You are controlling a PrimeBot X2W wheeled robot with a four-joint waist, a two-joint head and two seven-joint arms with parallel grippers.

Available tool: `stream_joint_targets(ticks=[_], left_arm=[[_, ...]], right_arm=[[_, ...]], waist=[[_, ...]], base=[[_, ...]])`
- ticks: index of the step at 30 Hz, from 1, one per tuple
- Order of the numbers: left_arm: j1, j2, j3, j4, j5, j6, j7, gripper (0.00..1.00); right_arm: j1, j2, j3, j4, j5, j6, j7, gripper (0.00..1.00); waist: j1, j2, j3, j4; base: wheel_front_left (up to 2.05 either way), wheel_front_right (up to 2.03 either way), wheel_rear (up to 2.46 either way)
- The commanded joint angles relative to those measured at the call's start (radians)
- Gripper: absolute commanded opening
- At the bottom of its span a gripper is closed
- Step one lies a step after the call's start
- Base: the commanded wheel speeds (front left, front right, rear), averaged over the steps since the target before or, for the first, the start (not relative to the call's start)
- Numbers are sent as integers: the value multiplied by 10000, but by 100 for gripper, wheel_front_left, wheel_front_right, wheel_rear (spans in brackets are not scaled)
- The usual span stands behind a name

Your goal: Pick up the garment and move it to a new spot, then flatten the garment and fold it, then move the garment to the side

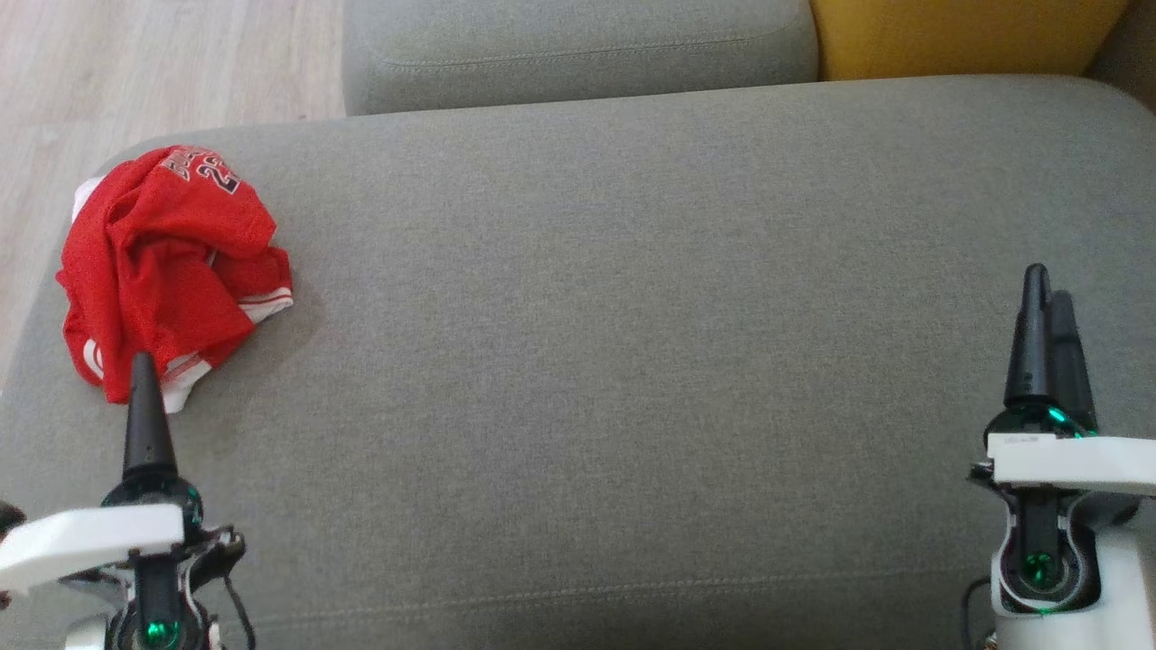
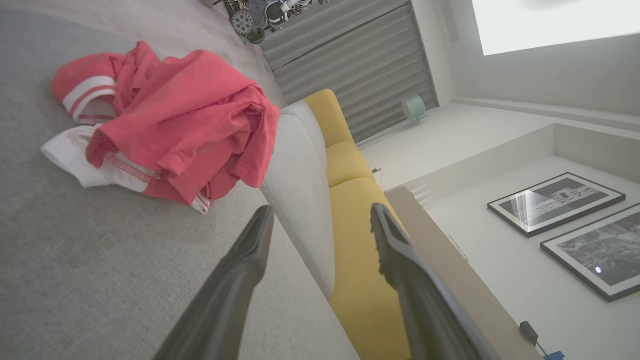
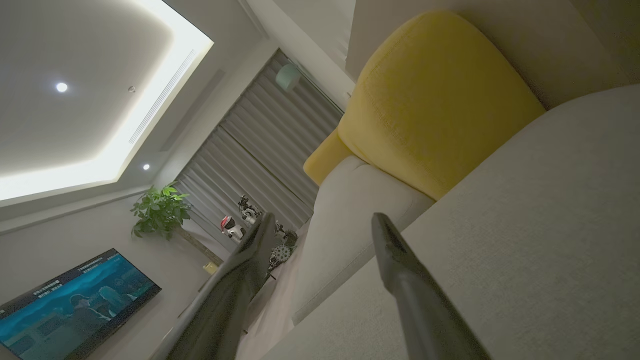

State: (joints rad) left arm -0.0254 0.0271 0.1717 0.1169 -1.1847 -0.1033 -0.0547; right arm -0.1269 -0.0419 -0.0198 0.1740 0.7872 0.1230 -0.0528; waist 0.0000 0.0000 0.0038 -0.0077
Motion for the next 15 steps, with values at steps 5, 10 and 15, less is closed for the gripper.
stream_joint_targets(ticks=[5,10,15], left_arm=[[-599,154,-158,-904,1144,202,-211,100],[-612,162,-646,-1474,2535,441,-387,100],[-590,168,-1124,-1739,3993,541,-533,100]], right_arm=[[-641,-89,411,-561,-1139,39,-233,100],[-736,-148,743,-620,-2308,42,-408,100],[-809,-164,1051,-412,-3161,45,-554,100]], waist=[[0,0,15,5],[0,0,42,2],[0,0,61,-24]], base=[[0,0,0],[0,0,0],[0,0,0]])
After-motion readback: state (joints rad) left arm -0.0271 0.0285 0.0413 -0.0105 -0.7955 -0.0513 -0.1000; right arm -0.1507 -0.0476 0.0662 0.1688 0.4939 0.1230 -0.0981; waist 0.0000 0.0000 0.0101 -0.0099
